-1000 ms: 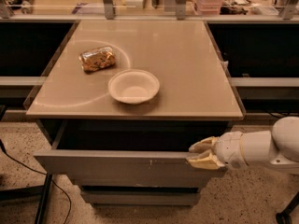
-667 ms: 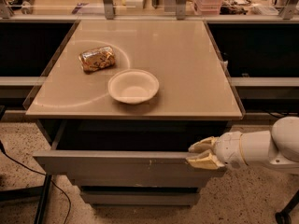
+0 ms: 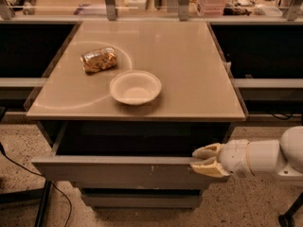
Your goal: Open top drawer
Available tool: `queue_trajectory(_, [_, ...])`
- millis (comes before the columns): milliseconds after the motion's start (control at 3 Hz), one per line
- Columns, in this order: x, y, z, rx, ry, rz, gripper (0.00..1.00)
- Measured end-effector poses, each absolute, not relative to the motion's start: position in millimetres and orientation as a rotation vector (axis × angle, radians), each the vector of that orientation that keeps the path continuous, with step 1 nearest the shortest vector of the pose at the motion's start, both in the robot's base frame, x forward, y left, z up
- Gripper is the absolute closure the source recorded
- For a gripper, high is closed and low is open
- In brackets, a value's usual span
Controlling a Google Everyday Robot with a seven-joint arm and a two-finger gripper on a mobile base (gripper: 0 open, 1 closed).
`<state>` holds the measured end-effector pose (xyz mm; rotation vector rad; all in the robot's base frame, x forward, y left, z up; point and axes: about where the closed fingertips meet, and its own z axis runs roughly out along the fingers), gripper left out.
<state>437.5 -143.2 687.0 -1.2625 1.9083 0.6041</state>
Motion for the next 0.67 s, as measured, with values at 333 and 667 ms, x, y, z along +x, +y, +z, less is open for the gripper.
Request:
queue_trajectory(333, [406,-144,704,-1.217,1.938,0.550,1.00])
queue_trajectory(667, [391,-158,713,-1.200,1.964,0.495,0.82])
